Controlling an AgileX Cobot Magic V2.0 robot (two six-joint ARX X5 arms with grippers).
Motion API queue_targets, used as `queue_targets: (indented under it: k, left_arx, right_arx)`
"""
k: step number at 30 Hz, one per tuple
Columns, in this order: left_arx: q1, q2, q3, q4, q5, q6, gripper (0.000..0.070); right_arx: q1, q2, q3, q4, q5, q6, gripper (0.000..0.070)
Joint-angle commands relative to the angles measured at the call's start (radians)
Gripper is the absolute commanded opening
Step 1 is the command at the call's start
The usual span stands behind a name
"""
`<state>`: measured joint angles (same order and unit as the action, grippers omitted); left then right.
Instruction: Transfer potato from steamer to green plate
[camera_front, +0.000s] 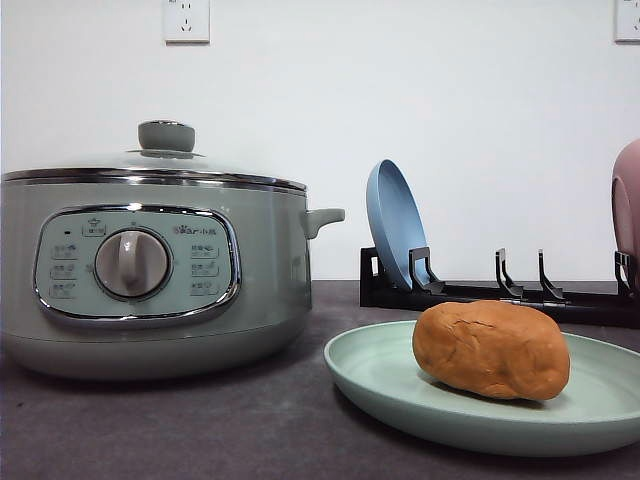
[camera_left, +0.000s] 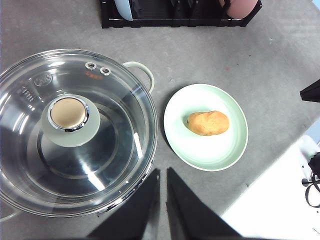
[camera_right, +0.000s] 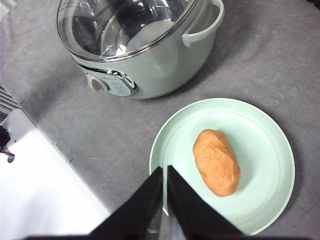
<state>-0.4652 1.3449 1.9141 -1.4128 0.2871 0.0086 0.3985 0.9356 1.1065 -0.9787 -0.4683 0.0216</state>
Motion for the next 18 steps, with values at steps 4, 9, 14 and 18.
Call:
queue_targets:
  k: [4, 9, 14, 18]
  left_arx:
    - [-0.006, 0.004, 0.023, -0.031, 0.003, -0.001, 0.0015]
    - [-0.006, 0.004, 0.023, -0.031, 0.003, -0.001, 0.0015]
    - [-0.001, -0.001, 0.023, -0.027, 0.000, 0.008, 0.0015]
    - [0.047, -0.058, 0.019, 0.082, -0.003, 0.025, 0.0015]
  right_arx:
    - [0.005, 0.006, 0.020, 0.009, -0.003, -0.014, 0.0000]
    - [0.005, 0.006, 0.020, 0.009, -0.003, -0.014, 0.0000]
    - [0.005, 0.006, 0.020, 0.009, -0.003, -0.014, 0.0000]
    - [0.005, 0.005, 0.020, 0.009, -0.003, -0.014, 0.0000]
